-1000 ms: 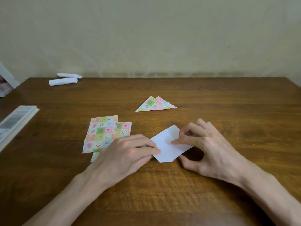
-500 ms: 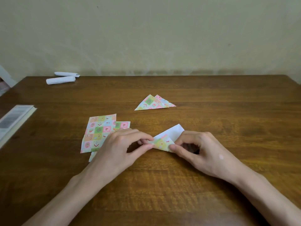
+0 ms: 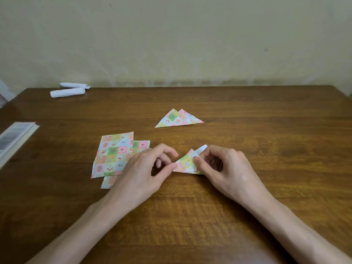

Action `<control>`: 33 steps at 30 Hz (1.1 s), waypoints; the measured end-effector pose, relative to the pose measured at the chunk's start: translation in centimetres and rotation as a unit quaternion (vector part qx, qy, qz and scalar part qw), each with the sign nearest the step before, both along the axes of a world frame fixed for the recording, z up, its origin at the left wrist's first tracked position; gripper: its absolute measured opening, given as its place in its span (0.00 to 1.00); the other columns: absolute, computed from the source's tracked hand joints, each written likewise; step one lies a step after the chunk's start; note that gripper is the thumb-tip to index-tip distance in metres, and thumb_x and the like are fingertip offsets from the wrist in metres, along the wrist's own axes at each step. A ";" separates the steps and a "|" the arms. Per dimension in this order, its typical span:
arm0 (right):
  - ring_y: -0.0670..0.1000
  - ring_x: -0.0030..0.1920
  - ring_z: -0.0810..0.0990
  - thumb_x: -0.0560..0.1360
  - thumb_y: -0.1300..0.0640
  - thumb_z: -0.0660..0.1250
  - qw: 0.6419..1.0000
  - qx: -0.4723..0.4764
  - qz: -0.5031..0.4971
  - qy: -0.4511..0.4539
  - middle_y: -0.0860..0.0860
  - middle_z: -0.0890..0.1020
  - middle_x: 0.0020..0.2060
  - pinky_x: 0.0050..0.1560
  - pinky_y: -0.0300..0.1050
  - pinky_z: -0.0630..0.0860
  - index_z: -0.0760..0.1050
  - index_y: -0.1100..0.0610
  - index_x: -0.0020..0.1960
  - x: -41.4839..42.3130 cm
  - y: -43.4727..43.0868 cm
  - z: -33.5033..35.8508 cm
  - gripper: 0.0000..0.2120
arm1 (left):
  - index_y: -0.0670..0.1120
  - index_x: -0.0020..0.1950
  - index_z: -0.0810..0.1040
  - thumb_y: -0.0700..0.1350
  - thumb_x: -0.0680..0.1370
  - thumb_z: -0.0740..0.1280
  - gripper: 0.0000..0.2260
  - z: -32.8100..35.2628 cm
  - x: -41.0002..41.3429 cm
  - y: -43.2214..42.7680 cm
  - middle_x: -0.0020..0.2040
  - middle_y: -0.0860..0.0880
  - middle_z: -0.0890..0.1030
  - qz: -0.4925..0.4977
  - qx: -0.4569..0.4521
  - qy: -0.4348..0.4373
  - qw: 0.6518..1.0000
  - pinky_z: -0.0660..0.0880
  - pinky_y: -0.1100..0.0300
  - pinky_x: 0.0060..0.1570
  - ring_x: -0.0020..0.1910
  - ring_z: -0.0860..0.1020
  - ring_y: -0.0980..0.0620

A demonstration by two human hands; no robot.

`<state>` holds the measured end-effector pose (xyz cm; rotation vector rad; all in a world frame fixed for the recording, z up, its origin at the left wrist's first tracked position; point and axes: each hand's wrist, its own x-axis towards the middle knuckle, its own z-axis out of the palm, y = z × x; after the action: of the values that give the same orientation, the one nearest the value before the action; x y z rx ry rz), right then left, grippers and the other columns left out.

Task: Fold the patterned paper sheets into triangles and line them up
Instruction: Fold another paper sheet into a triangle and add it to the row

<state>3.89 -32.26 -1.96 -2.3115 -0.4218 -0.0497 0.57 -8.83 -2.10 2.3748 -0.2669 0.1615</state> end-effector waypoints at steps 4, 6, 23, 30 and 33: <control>0.46 0.34 0.77 0.76 0.48 0.72 1.000 0.010 0.009 0.002 0.42 0.79 0.31 0.37 0.38 0.71 0.78 0.48 0.40 0.0 -0.2 0.0 0.08 | 0.59 0.55 0.79 0.52 0.79 0.72 0.06 0.2 -0.1 -0.2 0.44 0.61 0.82 -0.010 -0.016 0.021 1.000 0.73 0.63 0.46 0.48 0.78 0.55; 0.47 0.34 0.77 0.76 0.50 0.73 1.000 0.013 0.011 -0.002 0.43 0.78 0.31 0.37 0.38 0.71 0.79 0.48 0.41 0.1 -0.3 0.1 0.07 | 0.59 0.53 0.81 0.54 0.78 0.72 0.05 0.2 -0.3 -0.3 0.44 0.61 0.81 -0.011 0.002 0.010 1.000 0.73 0.63 0.45 0.49 0.77 0.55; 0.47 0.35 0.77 0.75 0.50 0.72 1.000 -0.009 -0.006 -0.006 0.43 0.79 0.33 0.40 0.45 0.76 0.78 0.46 0.44 0.8 0.2 -0.4 0.03 | 0.62 0.51 0.82 0.57 0.78 0.68 0.04 0.1 -0.5 -0.2 0.44 0.62 0.78 -0.017 0.060 -0.039 0.997 0.73 0.61 0.47 0.49 0.77 0.58; 0.46 0.34 0.76 0.75 0.51 0.72 1.000 -0.009 -0.005 -0.004 0.43 0.79 0.32 0.40 0.45 0.75 0.79 0.46 0.46 0.8 0.2 -0.3 0.02 | 0.64 0.53 0.85 0.60 0.77 0.66 0.09 0.1 -0.5 -0.1 0.42 0.63 0.77 -0.017 0.065 -0.038 0.997 0.70 0.64 0.47 0.51 0.76 0.59; 0.46 0.35 0.76 0.75 0.51 0.72 1.000 -0.012 -0.005 -0.004 0.43 0.79 0.33 0.41 0.46 0.76 0.79 0.46 0.47 0.7 0.2 -0.3 0.02 | 0.65 0.54 0.85 0.60 0.77 0.66 0.10 0.2 -0.5 0.0 0.42 0.63 0.78 -0.019 0.067 -0.038 0.997 0.70 0.63 0.47 0.51 0.76 0.59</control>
<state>4.62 -32.07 -2.26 -2.3369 -0.4174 -0.0590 0.09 -8.87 -1.94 2.4973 -0.3701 0.2236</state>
